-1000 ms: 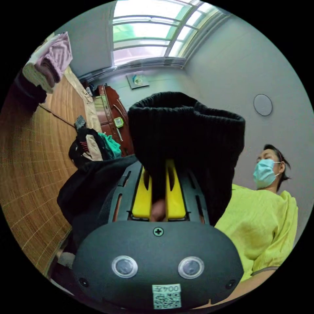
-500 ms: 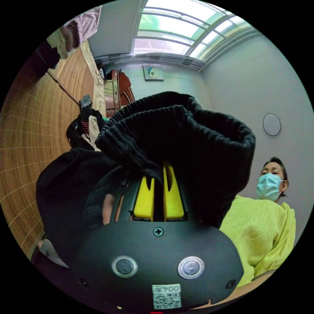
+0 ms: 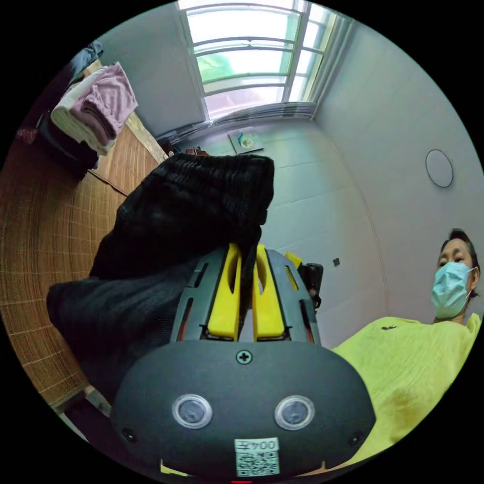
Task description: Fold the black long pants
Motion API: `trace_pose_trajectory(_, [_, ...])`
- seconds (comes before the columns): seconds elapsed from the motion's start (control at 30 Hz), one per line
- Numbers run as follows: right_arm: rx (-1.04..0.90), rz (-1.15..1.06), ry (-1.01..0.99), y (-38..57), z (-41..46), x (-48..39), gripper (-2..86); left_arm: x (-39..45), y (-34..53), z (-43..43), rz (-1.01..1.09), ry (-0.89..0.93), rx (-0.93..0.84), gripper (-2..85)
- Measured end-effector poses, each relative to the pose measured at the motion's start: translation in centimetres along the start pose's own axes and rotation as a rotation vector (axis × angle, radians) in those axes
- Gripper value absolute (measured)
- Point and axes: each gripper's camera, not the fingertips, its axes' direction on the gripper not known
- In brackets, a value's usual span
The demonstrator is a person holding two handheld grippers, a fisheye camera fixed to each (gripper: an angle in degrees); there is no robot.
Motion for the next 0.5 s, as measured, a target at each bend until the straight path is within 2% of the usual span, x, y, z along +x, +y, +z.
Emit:
trace_pose_trajectory(0.17, [-0.068, 0.087, 0.002, 1.3, 1.7, 3.4, 21.3, -0.1, 5.0, -2.1, 0.04, 0.039, -0.131, 4.7])
trace_pose_trajectory(0.33, [-0.075, 0.117, -0.263, 4.1, 3.0, 8.1, 19.8, 1.6, 9.9, -6.1, 0.112, 0.091, -0.181, 4.2])
trace_pose_trajectory(0.5, [-0.025, 0.097, -0.28, 6.0, 3.7, 9.0, 21.6, 6.3, 14.7, -10.3, 0.274, 0.019, -0.278, 4.8])
